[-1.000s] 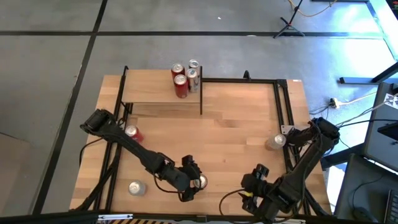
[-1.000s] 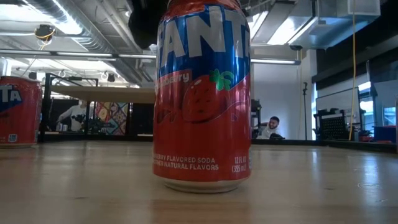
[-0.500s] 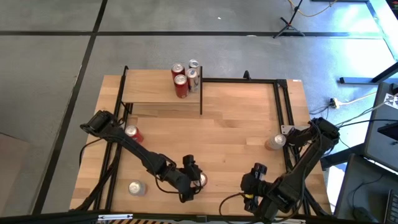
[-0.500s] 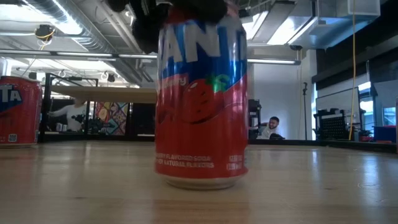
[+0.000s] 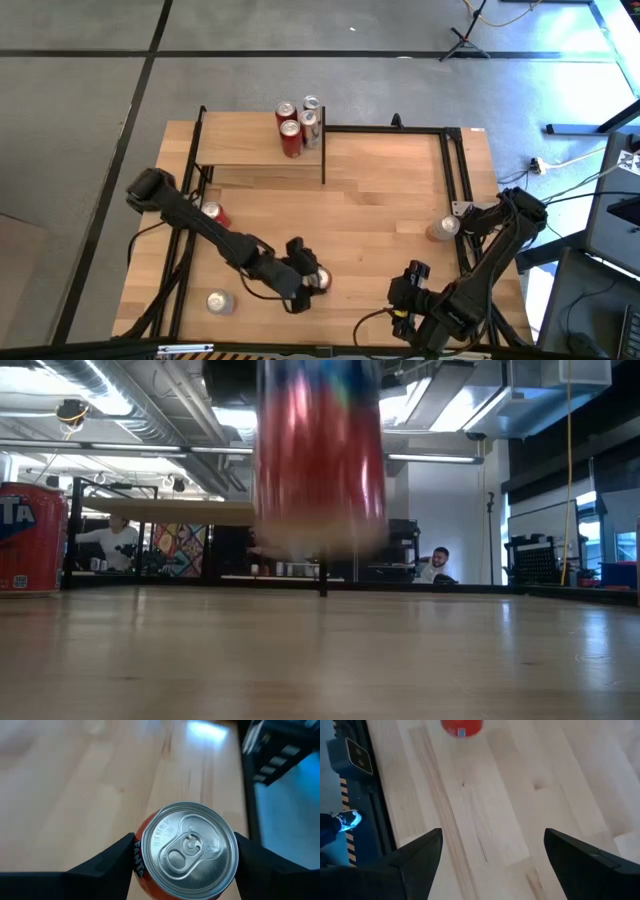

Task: Place canned beverage on shelf
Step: Put the bottom red soda can on the shelf

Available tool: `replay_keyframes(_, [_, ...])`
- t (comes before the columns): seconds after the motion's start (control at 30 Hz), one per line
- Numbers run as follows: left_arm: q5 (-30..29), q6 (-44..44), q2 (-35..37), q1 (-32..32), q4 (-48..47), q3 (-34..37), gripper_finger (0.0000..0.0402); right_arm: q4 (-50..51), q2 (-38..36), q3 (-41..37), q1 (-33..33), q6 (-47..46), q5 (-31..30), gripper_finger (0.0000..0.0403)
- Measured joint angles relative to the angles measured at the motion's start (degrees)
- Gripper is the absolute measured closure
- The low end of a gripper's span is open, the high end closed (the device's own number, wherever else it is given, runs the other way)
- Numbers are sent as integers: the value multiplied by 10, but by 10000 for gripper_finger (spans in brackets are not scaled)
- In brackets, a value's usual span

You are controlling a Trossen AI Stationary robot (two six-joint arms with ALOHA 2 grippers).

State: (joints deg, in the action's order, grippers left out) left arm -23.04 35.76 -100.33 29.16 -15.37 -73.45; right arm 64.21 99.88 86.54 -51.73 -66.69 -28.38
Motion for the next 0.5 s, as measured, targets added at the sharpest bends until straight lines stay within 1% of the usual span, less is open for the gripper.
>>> replay_keyframes(0.2, [-2, -7, 96, -20, -121, -35, 152, 45, -45, 0, 24, 28, -49, 68])
replay_keyframes(0.3, [32, -13, 149, -47, -164, -38, 151, 74, -71, 0, 52, 46, -73, 68])
replay_keyframes(0.37, [49, -10, 183, -68, -205, -39, 151, 81, -85, 0, 78, 66, -77, 68])
replay_keyframes(0.5, [53, -41, 235, -114, -264, -38, 151, 81, -104, 0, 137, 123, -73, 68])
